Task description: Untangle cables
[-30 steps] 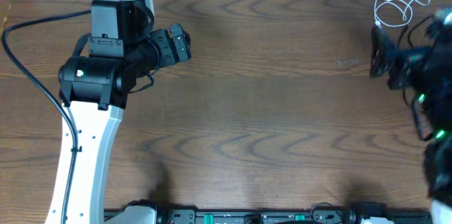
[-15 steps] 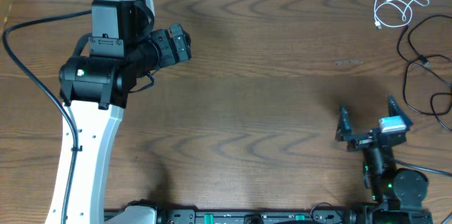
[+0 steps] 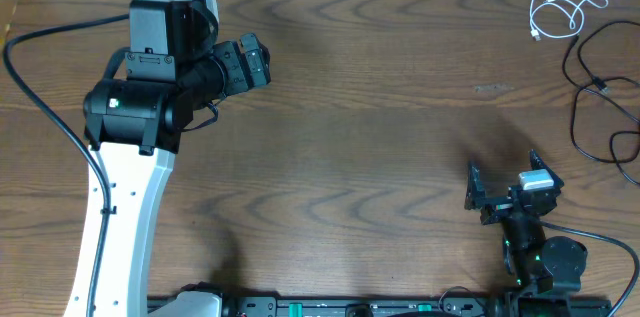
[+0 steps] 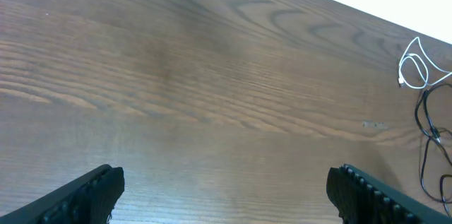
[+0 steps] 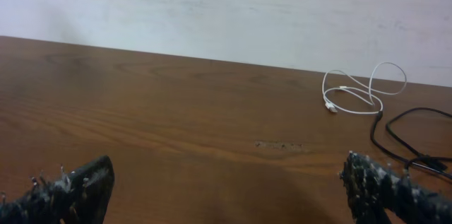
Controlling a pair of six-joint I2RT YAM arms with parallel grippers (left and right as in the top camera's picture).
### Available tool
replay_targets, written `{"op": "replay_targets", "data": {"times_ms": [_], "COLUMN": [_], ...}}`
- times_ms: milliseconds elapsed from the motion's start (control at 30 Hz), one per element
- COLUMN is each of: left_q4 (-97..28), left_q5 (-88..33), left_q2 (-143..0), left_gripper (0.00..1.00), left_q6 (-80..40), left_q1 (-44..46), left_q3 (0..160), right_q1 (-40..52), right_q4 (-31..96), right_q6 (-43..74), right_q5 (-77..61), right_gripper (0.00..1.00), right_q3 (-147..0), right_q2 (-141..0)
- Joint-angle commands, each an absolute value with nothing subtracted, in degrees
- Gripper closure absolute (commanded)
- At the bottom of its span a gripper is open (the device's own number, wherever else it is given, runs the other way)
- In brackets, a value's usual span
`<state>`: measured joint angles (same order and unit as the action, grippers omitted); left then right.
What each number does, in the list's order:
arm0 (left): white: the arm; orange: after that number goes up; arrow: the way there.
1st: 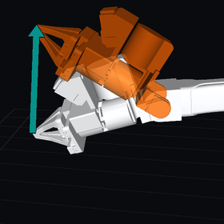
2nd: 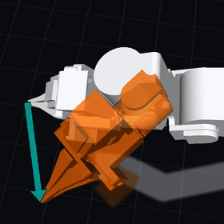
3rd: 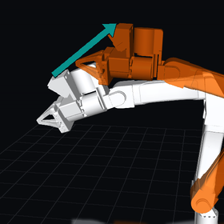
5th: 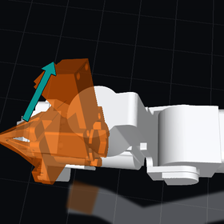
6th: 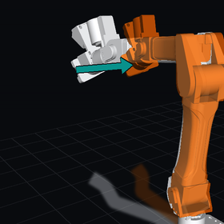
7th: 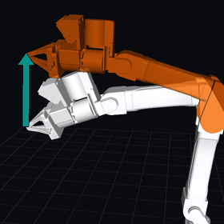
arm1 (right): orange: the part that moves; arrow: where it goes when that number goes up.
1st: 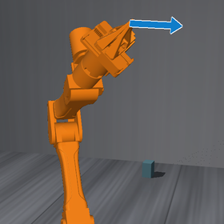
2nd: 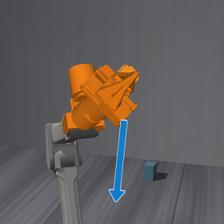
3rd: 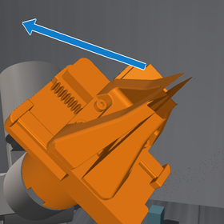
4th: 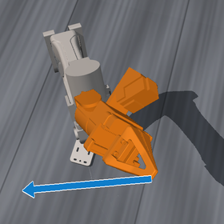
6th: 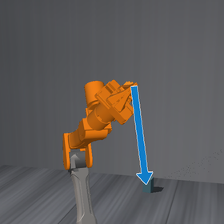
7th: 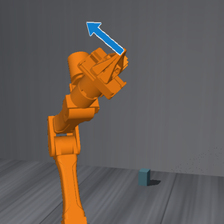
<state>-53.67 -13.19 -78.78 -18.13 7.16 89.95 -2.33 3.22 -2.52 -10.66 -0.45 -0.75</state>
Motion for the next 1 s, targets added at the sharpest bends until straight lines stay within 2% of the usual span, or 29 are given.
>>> {"op": "replay_targets", "data": {"times_ms": [0,667,867,967], "left_q4": [-53.8,-54.8,-54.0,-47.0], "left_q5": [-13.0,-11.9,-7.0,-7.0], "left_q2": [-79.0,-78.1,-68.8,-60.1], "left_gripper": [0.04,0.04,0.04,0.04], "left_q6": [-17.8,-17.6,-17.5,-15.1], "left_q1": [6.9,6.9,6.2,3.3], "left_q3": [90.2,90.1,83.9,74.4], "right_q1": [-2.0,-2.0,-2.0,-2.0], "right_q4": [3.5,3.4,3.5,3.5], "right_q6": [-1.8,-1.8,-1.8,-1.8], "right_q5": [-10.7,-10.7,-10.7,-10.7], "right_gripper": [0.01,0.01,0.01,0.01], "right_q3": [-0.3,-0.3,-0.3,-0.3], "right_q2": [-0.6,-0.6,-0.6,-0.6]}}
